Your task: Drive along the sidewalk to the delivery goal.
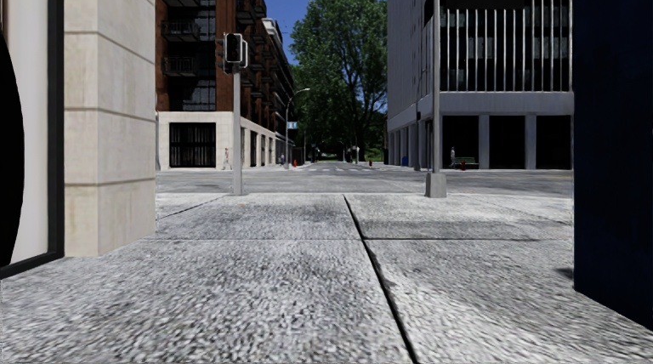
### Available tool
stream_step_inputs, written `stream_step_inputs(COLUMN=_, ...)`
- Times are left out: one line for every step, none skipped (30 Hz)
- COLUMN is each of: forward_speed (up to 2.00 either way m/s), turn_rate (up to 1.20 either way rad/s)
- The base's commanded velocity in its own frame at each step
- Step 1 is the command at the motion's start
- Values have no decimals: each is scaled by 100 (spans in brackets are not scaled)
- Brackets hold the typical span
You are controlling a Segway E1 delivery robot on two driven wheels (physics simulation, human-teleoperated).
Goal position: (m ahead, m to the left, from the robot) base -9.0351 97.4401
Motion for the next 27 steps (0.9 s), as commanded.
stream_step_inputs(forward_speed=200, turn_rate=0)
stream_step_inputs(forward_speed=200, turn_rate=0)
stream_step_inputs(forward_speed=200, turn_rate=0)
stream_step_inputs(forward_speed=200, turn_rate=0)
stream_step_inputs(forward_speed=200, turn_rate=0)
stream_step_inputs(forward_speed=200, turn_rate=0)
stream_step_inputs(forward_speed=200, turn_rate=0)
stream_step_inputs(forward_speed=200, turn_rate=0)
stream_step_inputs(forward_speed=200, turn_rate=0)
stream_step_inputs(forward_speed=200, turn_rate=0)
stream_step_inputs(forward_speed=200, turn_rate=0)
stream_step_inputs(forward_speed=200, turn_rate=0)
stream_step_inputs(forward_speed=200, turn_rate=0)
stream_step_inputs(forward_speed=200, turn_rate=0)
stream_step_inputs(forward_speed=200, turn_rate=0)
stream_step_inputs(forward_speed=200, turn_rate=0)
stream_step_inputs(forward_speed=200, turn_rate=0)
stream_step_inputs(forward_speed=200, turn_rate=0)
stream_step_inputs(forward_speed=200, turn_rate=0)
stream_step_inputs(forward_speed=200, turn_rate=0)
stream_step_inputs(forward_speed=200, turn_rate=0)
stream_step_inputs(forward_speed=200, turn_rate=0)
stream_step_inputs(forward_speed=200, turn_rate=0)
stream_step_inputs(forward_speed=200, turn_rate=0)
stream_step_inputs(forward_speed=200, turn_rate=0)
stream_step_inputs(forward_speed=200, turn_rate=0)
stream_step_inputs(forward_speed=200, turn_rate=0)
